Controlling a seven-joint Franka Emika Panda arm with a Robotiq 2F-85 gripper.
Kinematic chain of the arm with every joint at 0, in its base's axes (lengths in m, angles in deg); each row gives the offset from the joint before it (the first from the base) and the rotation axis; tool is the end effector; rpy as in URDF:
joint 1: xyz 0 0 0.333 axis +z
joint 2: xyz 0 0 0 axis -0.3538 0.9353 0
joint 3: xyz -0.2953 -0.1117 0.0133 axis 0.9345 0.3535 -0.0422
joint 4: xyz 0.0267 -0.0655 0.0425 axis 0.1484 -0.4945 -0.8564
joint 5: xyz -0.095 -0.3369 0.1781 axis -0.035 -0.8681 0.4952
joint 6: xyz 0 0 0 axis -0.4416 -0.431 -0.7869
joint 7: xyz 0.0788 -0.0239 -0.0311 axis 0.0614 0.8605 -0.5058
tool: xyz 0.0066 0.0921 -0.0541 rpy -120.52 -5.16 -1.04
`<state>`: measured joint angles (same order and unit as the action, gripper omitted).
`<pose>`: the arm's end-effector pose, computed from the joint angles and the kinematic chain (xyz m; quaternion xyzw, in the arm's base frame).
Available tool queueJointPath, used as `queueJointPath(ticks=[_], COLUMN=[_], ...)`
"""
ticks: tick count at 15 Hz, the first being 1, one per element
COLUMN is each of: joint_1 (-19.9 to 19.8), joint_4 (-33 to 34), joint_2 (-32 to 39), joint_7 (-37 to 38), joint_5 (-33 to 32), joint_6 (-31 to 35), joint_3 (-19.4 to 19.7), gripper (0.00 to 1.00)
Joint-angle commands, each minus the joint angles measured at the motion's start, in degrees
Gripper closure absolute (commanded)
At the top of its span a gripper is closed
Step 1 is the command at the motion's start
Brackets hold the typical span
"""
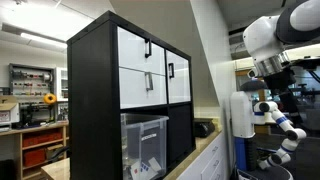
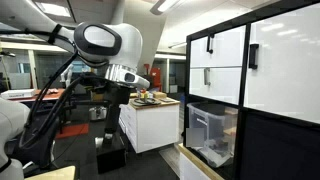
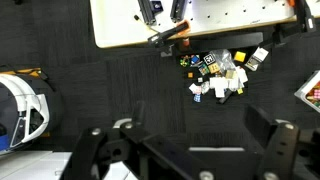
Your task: Slide out the storage container
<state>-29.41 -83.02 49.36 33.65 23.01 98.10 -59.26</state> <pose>0.3086 -0.0643 0.4305 0.9850 -0.0737 -0.1245 0.0941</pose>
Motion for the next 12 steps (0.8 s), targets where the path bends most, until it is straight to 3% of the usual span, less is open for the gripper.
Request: queueJointPath(ticks=[1,9,12], joint_1=[1.1,1.1,2.0], joint_4=[0.2,0.2,-0.1], joint_2=[0.0,0.0,0.0], joint_7=[0.5,0.5,-0.8], joint_5=[-0.5,-0.5,0.5], joint_6=[-0.3,-0.3,2.8], joint_3=[0.9,0.9,1.9], gripper=[0.00,0.00,0.00])
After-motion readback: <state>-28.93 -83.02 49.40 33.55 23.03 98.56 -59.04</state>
